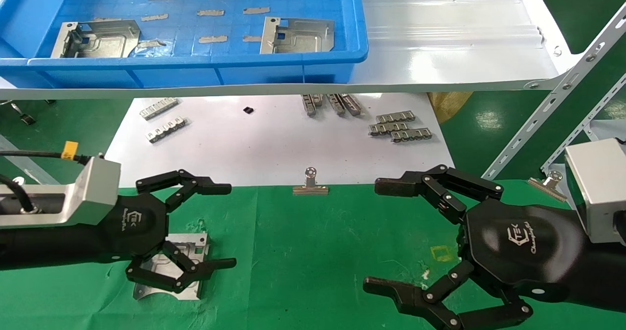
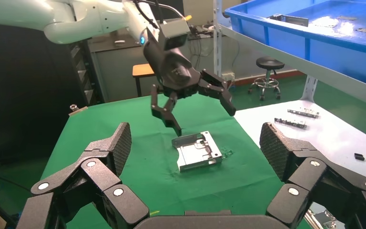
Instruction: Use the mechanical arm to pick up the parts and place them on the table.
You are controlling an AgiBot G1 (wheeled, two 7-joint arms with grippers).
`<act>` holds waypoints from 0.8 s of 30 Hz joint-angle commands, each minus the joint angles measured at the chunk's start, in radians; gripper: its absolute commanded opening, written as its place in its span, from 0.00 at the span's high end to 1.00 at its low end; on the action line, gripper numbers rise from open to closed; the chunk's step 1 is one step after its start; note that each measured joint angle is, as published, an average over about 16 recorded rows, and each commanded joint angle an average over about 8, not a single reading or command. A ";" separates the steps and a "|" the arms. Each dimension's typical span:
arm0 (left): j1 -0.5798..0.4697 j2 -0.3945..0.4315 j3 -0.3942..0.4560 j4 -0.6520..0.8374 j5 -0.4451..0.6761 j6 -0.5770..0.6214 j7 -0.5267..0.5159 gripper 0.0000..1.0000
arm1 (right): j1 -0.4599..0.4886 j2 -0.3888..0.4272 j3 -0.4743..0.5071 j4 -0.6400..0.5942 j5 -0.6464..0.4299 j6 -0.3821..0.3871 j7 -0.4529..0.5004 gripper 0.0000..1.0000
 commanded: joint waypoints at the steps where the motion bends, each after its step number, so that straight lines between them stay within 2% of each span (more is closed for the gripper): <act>1: 0.024 -0.008 -0.024 -0.033 -0.016 -0.004 -0.025 0.00 | 0.000 0.000 0.000 0.000 0.000 0.000 0.000 0.00; 24: 0.288 -0.098 -0.293 -0.400 -0.189 -0.044 -0.297 0.00 | 0.000 0.000 0.000 0.000 0.000 0.000 0.000 0.00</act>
